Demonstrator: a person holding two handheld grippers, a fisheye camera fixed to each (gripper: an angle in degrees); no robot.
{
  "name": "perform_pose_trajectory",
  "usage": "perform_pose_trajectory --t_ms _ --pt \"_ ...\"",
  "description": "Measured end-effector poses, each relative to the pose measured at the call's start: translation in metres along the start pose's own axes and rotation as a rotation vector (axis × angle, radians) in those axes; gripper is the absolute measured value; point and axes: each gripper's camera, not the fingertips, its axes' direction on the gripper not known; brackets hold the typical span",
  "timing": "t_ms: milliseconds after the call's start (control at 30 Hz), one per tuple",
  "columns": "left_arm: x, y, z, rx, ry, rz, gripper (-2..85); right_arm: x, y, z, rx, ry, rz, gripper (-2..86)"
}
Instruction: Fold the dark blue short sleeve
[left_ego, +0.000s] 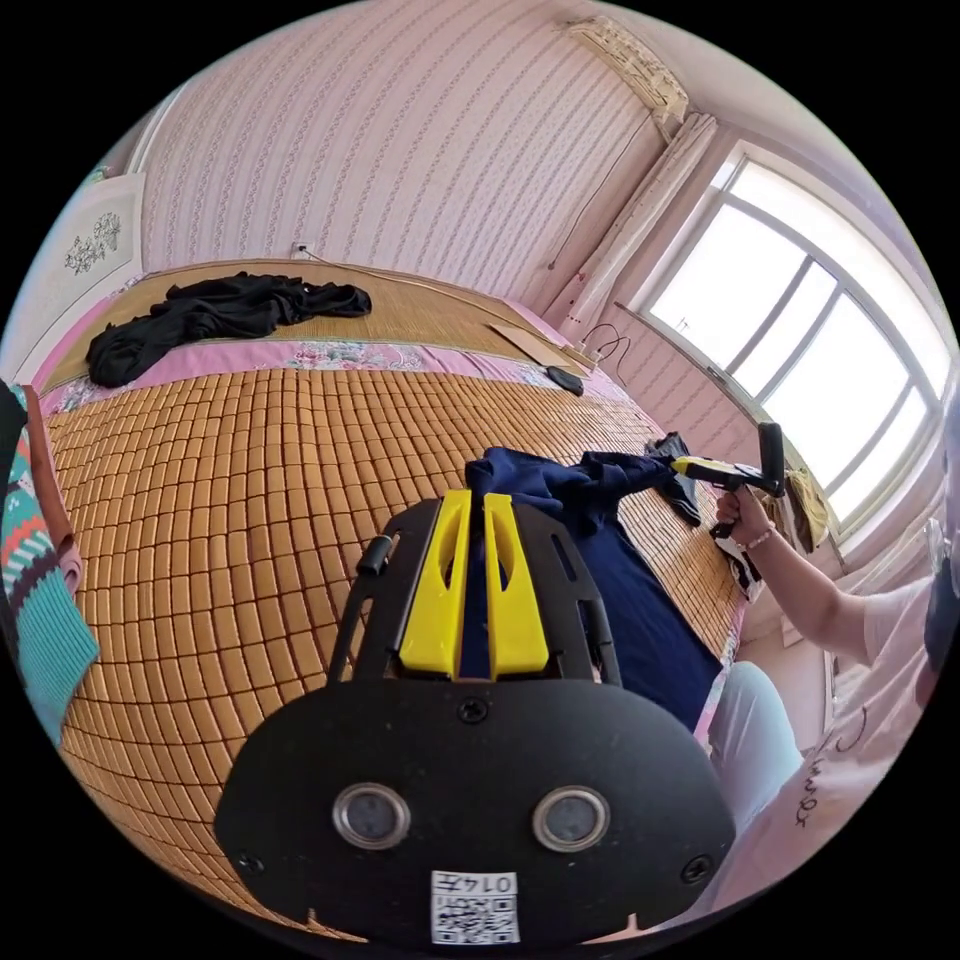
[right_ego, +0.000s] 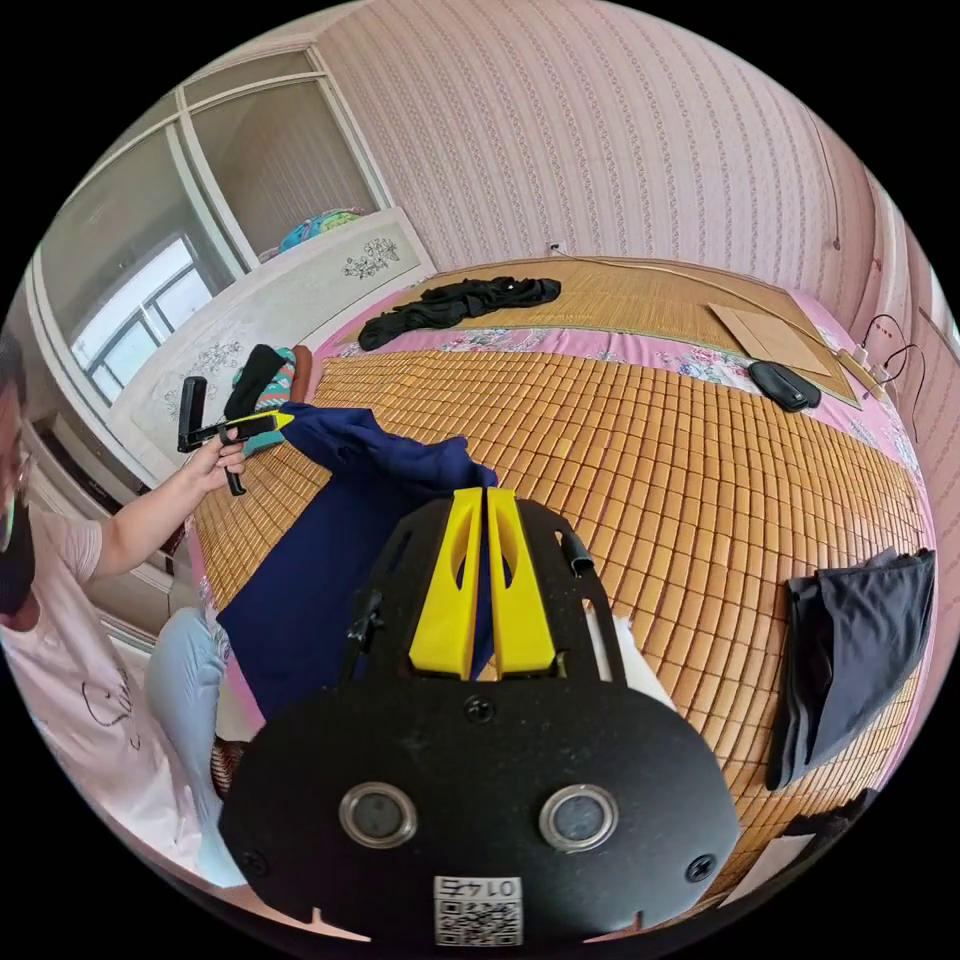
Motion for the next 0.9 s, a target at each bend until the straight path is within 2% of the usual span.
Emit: perform_pose_trajectory --t_ms 100,167,267,333,467,633,700,833,900 --pt "0.025 0.06 -0.027 -0.038 0.071 0.018 -0.2 -0.019 0.059 -0.024 -0.024 -0.087 -0.011 0.3" --pt "0.042 0.103 -0.035 -0.08 0.082 0.011 -0.1 -0.031 0.11 -0.022 -0.107 -0.108 0.044 0.3" --pt "0.06 0.171 -0.025 -0.181 0.034 -0.078 0.2 -0.032 0.17 0.008 -0.24 -0.132 0.183 0.3" --pt "0.067 0.202 -0.008 -0.282 -0.063 -0.101 0.6 -0.034 0.193 0.024 -0.271 -0.097 0.231 0.3" --pt "0.07 0.207 -0.013 -0.264 -0.087 -0.12 0.9 -0.031 0.206 0.017 -0.148 -0.105 0.329 0.4" --pt "0.074 0.194 -0.056 -0.133 0.008 -0.145 0.9 -0.043 0.196 -0.008 -0.068 -0.112 0.279 0.4" --pt "0.08 0.198 -0.061 -0.145 -0.012 -0.111 1.2 -0.049 0.195 -0.007 -0.092 -0.097 0.247 0.4" --pt "0.079 0.232 -0.028 -0.322 -0.132 -0.127 3.2 -0.051 0.207 0.03 -0.258 -0.056 0.244 0.6" --pt "0.078 0.243 -0.024 -0.313 -0.138 -0.16 4.8 -0.05 0.213 0.04 -0.307 -0.04 0.255 0.9"
